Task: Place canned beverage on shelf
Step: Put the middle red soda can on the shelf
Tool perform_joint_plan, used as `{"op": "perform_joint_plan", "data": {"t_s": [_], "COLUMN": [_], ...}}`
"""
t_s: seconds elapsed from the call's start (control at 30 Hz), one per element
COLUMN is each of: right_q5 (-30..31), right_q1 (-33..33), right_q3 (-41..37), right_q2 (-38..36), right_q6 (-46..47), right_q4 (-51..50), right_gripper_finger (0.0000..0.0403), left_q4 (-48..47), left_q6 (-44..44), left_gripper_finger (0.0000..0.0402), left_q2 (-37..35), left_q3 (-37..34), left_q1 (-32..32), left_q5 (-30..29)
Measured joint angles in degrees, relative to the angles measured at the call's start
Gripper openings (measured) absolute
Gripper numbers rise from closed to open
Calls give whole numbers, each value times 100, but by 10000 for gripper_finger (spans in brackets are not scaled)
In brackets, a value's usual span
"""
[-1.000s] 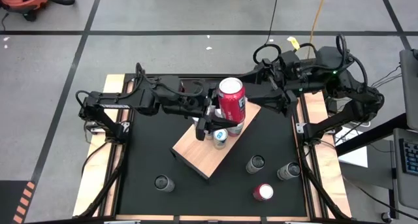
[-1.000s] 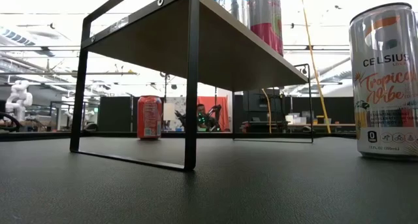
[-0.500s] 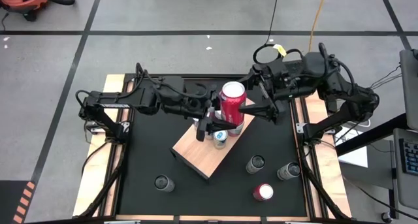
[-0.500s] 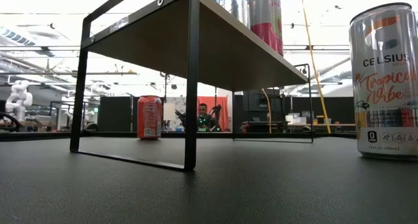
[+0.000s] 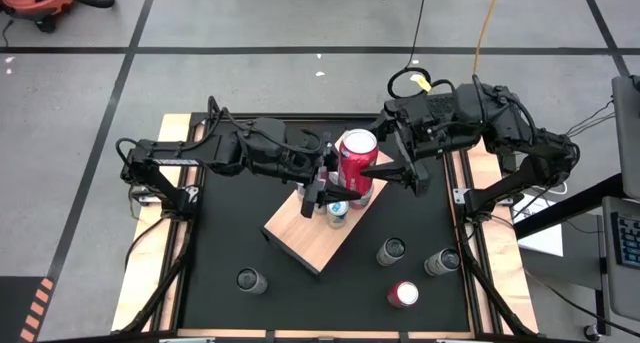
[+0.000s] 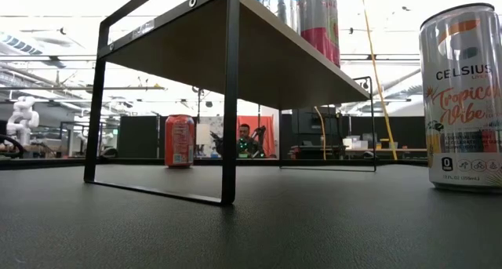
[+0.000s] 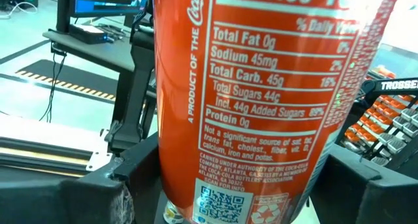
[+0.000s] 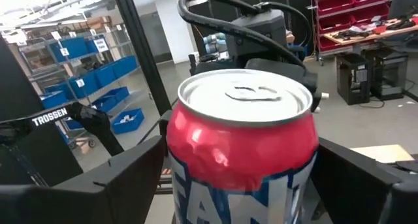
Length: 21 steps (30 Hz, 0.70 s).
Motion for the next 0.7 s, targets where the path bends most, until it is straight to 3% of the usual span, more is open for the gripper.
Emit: {"op": "perform_joint_plan", "data": {"t_s": [0.7], "right_q5": [-17], "right_q1": [-1], "right_q3": [2], "right_q2": [13], "right_q6": [-206], "right_q4": [-226], "right_gripper_finger": [279], "left_q4": [-265], "left_q6": [-49], "left_gripper_finger": [295], "left_q2": [0], "left_q3": [0], "left_q1": [-4], "left_q5": [-145]}}
